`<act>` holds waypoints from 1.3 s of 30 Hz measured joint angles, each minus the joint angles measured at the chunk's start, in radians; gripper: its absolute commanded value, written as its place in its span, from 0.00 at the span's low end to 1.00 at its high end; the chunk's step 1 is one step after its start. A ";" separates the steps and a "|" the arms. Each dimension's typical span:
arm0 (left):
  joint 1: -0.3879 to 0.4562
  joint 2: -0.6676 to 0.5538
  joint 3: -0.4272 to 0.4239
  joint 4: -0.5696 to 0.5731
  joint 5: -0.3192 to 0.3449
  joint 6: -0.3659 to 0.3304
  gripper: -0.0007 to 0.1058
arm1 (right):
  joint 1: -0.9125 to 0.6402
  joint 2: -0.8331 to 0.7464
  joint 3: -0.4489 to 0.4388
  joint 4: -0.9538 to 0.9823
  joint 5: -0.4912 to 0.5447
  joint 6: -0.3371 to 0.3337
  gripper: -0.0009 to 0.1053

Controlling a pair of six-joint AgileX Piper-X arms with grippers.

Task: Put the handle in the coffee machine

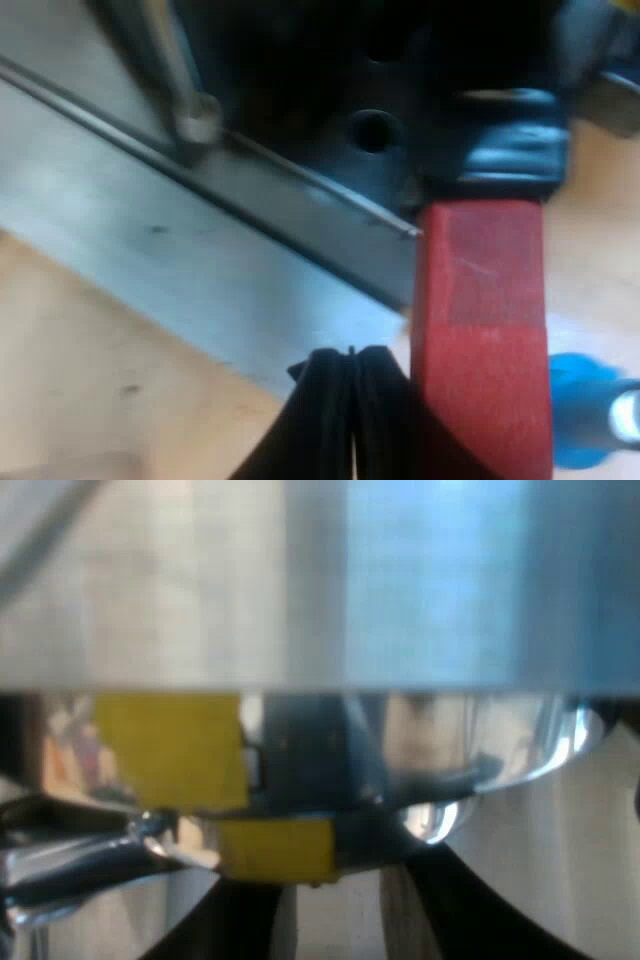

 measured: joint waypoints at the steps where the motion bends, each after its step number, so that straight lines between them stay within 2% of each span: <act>1: 0.000 0.000 0.000 0.018 0.011 0.003 0.01 | 0.000 0.000 0.000 0.000 0.000 0.000 0.23; 2: 0.000 0.000 0.000 0.112 0.077 0.014 0.01 | 0.000 0.000 0.000 0.000 0.003 0.000 0.23; 3: -0.006 -0.002 0.000 0.133 0.092 0.016 0.01 | 0.000 0.000 0.000 0.000 0.002 0.000 0.23; 7: -0.031 -0.010 0.000 0.177 0.099 0.023 0.01 | 0.000 0.000 0.000 0.000 0.002 0.000 0.23; 13: -0.121 -0.020 0.000 0.203 0.108 0.008 0.01 | 0.000 0.000 0.000 0.000 0.004 0.000 0.23; 16: -0.144 -0.020 0.000 0.197 0.090 -0.029 0.01 | 0.000 0.000 0.000 -0.003 0.006 0.000 0.23; 21: -0.147 -0.023 0.000 0.197 0.098 -0.107 0.01 | 0.004 0.000 0.000 -0.003 0.020 0.000 0.23; 26: -0.146 -0.042 0.020 0.184 0.141 -0.162 0.01 | 0.009 -0.011 0.003 0.020 0.039 0.000 0.23; 29: -0.146 -0.070 0.054 0.141 0.133 -0.182 0.01 | 0.009 -0.038 0.004 0.098 0.048 0.008 0.23; 33: -0.150 -0.121 0.129 0.074 0.115 -0.221 0.01 | 0.011 -0.089 0.005 0.252 0.023 0.094 0.23; 37: -0.150 -0.140 0.146 0.050 0.108 -0.265 0.01 | 0.017 -0.145 0.005 0.419 -0.005 0.122 0.23; 39: -0.150 -0.140 0.145 0.051 0.108 -0.278 0.01 | 0.023 -0.196 0.005 0.578 -0.030 0.171 0.23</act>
